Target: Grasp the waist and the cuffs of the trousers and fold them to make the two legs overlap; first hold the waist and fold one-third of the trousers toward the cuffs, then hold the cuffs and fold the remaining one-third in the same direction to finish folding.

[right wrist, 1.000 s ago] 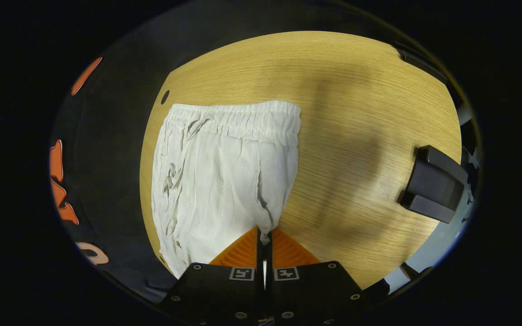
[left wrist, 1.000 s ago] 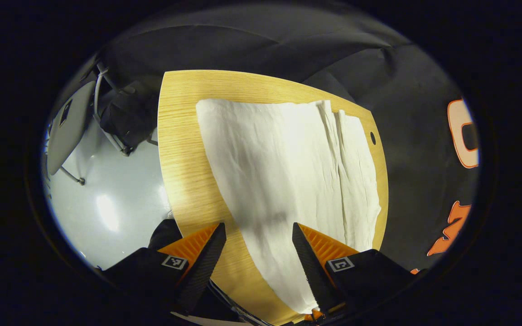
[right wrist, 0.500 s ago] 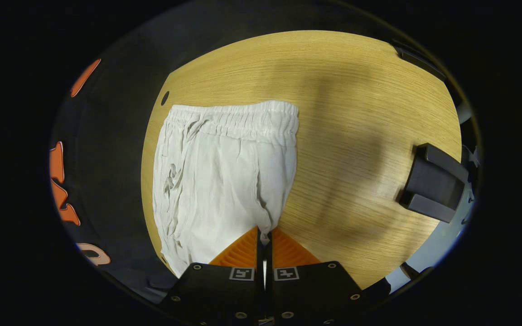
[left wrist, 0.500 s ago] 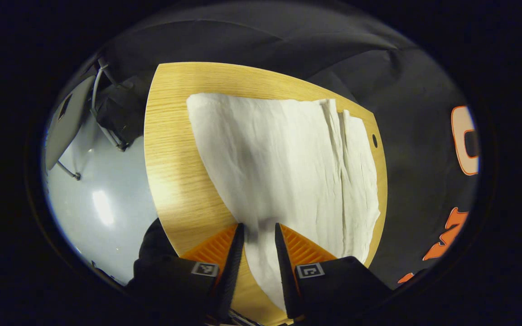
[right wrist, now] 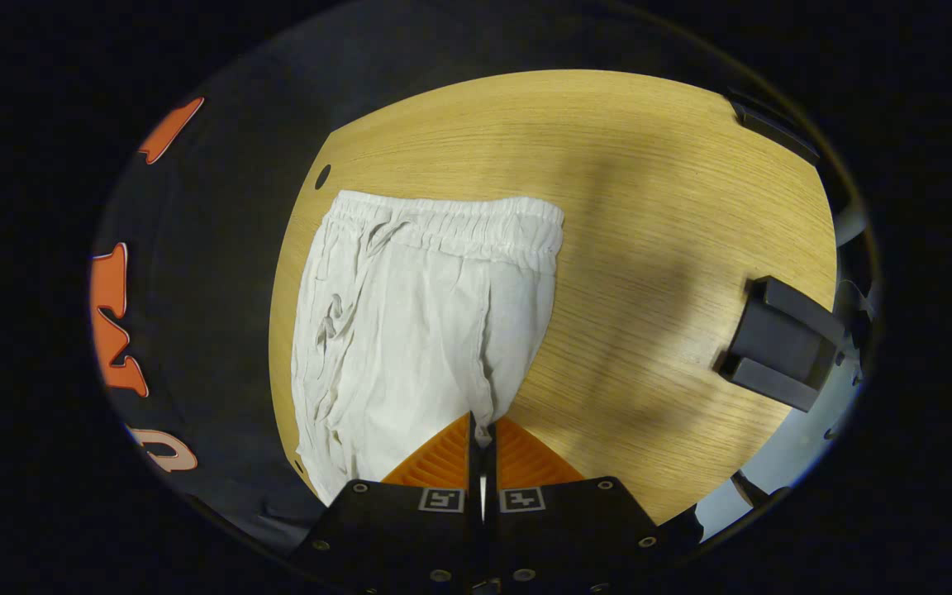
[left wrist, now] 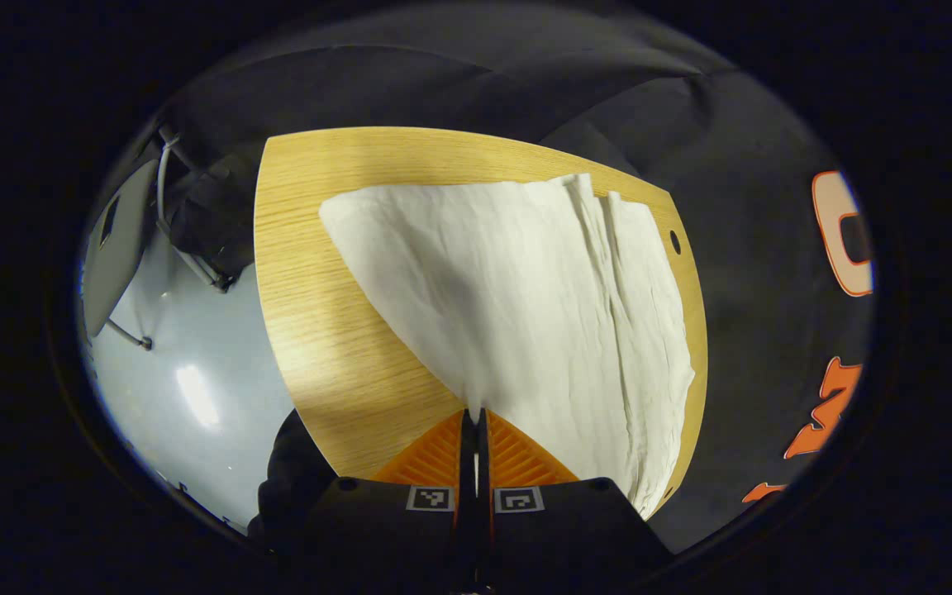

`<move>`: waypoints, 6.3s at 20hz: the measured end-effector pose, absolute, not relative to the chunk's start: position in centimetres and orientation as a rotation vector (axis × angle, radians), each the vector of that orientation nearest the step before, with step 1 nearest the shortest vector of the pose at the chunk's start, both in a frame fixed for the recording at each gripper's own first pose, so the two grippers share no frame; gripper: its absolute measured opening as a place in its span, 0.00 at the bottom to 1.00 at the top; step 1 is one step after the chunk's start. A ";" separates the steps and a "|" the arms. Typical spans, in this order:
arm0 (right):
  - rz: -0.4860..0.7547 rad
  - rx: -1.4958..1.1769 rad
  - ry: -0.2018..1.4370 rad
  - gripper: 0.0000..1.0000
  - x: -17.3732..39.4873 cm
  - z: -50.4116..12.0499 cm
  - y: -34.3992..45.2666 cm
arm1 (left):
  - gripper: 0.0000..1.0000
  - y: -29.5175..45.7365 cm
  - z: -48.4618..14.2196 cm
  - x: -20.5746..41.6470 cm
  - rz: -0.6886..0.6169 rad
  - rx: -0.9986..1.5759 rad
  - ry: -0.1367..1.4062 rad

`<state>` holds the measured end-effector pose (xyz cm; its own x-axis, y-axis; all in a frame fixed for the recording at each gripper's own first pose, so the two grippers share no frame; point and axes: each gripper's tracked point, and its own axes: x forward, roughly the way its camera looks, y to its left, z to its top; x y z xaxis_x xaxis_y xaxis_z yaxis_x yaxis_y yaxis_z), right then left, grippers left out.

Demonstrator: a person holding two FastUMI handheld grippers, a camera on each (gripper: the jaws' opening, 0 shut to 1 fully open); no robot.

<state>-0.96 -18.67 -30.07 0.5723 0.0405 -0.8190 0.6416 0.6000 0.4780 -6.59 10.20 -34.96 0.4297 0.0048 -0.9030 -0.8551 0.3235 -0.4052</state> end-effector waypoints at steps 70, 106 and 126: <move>-0.358 0.652 0.851 0.99 19.4 -24.3 -24.7 | 0.98 4.3 -21.0 19.8 0.172 -0.449 0.821; -0.095 0.385 0.708 0.06 22.7 -14.2 -18.6 | 0.98 9.4 -17.6 15.5 0.209 -0.462 0.776; 0.153 0.169 0.831 0.05 17.7 -7.3 -8.4 | 0.98 20.1 -19.5 16.3 0.053 -0.530 0.810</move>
<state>17.75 -8.42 -7.26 0.6647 0.2004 -0.7197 -0.0686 0.9756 0.2084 16.30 20.08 -19.50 0.6957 -0.1537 -0.7017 -0.2430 0.8689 -0.4313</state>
